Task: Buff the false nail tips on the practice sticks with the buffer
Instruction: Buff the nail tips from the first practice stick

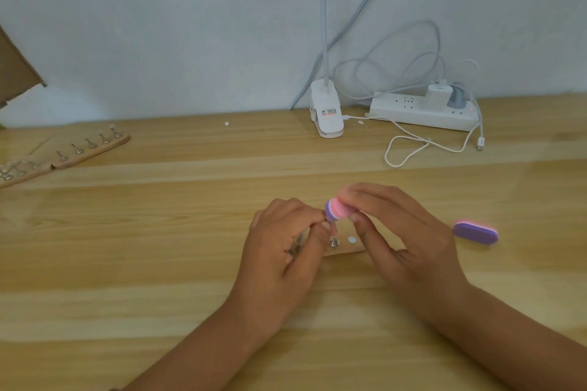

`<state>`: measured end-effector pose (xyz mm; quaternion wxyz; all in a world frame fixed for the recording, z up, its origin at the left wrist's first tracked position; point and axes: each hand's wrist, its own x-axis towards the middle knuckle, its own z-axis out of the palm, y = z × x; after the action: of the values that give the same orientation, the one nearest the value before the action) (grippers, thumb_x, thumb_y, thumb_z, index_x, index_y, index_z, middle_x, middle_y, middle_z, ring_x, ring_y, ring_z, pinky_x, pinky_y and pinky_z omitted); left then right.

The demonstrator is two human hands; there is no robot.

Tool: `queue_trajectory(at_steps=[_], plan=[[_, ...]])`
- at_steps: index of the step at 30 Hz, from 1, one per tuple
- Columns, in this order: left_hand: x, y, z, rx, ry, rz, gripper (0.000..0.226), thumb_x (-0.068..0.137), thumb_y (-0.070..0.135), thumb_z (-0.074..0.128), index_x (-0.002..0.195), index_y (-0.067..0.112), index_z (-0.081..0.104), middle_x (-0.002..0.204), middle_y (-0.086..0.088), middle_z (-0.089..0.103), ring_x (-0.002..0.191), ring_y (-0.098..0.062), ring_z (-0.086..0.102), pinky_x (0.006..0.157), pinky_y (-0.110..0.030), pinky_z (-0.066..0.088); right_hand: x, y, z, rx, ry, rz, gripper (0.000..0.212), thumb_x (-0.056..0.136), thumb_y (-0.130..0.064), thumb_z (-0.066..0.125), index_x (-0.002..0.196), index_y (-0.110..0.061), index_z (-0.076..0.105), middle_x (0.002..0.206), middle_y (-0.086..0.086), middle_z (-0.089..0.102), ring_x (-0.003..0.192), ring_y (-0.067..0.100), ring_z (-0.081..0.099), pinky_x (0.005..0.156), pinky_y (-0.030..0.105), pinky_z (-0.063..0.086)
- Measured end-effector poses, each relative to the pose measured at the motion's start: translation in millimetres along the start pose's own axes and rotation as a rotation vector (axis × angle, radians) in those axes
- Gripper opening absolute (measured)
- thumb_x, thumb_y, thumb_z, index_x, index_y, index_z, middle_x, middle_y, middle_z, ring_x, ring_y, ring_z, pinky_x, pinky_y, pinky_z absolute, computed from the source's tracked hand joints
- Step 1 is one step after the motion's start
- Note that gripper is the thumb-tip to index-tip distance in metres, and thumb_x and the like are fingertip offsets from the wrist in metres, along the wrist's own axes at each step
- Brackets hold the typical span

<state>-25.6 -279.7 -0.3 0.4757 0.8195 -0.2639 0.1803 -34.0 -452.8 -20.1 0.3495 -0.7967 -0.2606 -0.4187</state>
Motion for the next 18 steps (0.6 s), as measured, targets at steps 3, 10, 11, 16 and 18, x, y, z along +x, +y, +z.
queue_trajectory(at_steps=[3, 10, 11, 16, 18], plan=[[0.3, 0.2, 0.7, 0.001, -0.015, 0.029, 0.030, 0.094, 0.032, 0.047, 0.079, 0.016, 0.067, 0.073, 0.008, 0.061, 0.077, -0.014, 0.055, 0.073, -0.042, 0.044, -1.3, -1.8, 0.2, 0.035, -0.020, -0.055, 0.028, 0.085, 0.010, 0.067, 0.111, 0.002, 0.072, 0.116, 0.010, 0.068, 0.110, 0.016, 0.066, 0.098, 0.024, 0.049], [-0.7, 0.0, 0.3, -0.019, -0.036, 0.021, 0.027, 0.094, 0.029, 0.046, 0.077, 0.016, 0.063, 0.070, 0.009, 0.056, 0.074, -0.012, 0.053, 0.073, -0.032, 0.041, -2.6, -3.3, 1.3, 0.031, -0.017, -0.060, 0.027, 0.086, 0.009, 0.066, 0.111, 0.001, 0.072, 0.115, 0.011, 0.069, 0.110, 0.016, 0.066, 0.099, 0.024, 0.049], [-0.5, -0.1, 0.3, -0.030, -0.036, 0.014, 0.026, 0.094, 0.029, 0.046, 0.077, 0.017, 0.063, 0.072, 0.009, 0.058, 0.076, -0.012, 0.054, 0.074, -0.033, 0.041, -1.8, -2.2, 1.1, 0.009, -0.022, -0.054, 0.026, 0.086, 0.009, 0.067, 0.111, 0.001, 0.072, 0.115, 0.010, 0.069, 0.109, 0.015, 0.066, 0.099, 0.024, 0.049], [-0.6, 0.3, 0.4, -0.107, -0.039, -0.040, 0.025, 0.094, 0.030, 0.047, 0.082, 0.018, 0.066, 0.079, 0.008, 0.063, 0.083, -0.016, 0.058, 0.080, -0.042, 0.044, 4.6, 5.6, -4.7, -0.014, 0.035, 0.122, 0.020, 0.092, 0.002, 0.064, 0.110, -0.004, 0.072, 0.110, 0.004, 0.069, 0.109, 0.007, 0.062, 0.099, 0.018, 0.044], [0.2, 0.6, 0.2, -0.120, -0.043, -0.034, 0.024, 0.094, 0.030, 0.047, 0.080, 0.020, 0.064, 0.077, 0.012, 0.061, 0.080, -0.013, 0.057, 0.077, -0.036, 0.043, 1.8, 0.2, -2.2, 0.004, 0.018, 0.055, 0.020, 0.093, 0.000, 0.063, 0.112, -0.002, 0.070, 0.112, 0.005, 0.068, 0.110, 0.008, 0.062, 0.100, 0.018, 0.044]])
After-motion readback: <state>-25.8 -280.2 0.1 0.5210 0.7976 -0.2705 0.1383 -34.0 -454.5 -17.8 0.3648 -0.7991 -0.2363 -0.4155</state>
